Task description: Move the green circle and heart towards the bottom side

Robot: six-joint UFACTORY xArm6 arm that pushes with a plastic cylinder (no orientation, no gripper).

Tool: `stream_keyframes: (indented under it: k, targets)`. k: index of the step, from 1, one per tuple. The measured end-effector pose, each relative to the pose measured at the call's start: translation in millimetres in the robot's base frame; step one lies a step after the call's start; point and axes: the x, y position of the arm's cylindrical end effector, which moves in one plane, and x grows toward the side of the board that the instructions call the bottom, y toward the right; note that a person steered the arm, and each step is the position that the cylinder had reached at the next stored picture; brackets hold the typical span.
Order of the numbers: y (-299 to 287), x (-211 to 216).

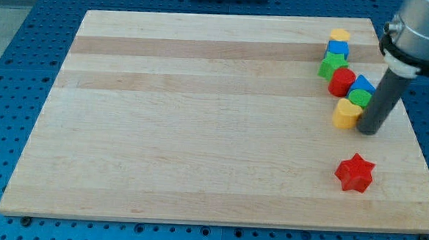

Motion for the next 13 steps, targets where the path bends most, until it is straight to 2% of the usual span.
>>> stream_keyframes:
  k: [1,3,4,5,6,7,8,10,11,12,13]
  targets:
    - [0.6,-18.0]
    - [88.2,4.0]
    - [88.6,-40.7]
    - [42.1,-69.8]
    - [-12.6,-23.9]
    - [-28.6,34.9]
    - [-28.6,28.8]
    - [-13.8,-23.7]
    - [-46.6,-37.8]
    - [-98.1,-30.5]
    - [-103.2,-3.6]
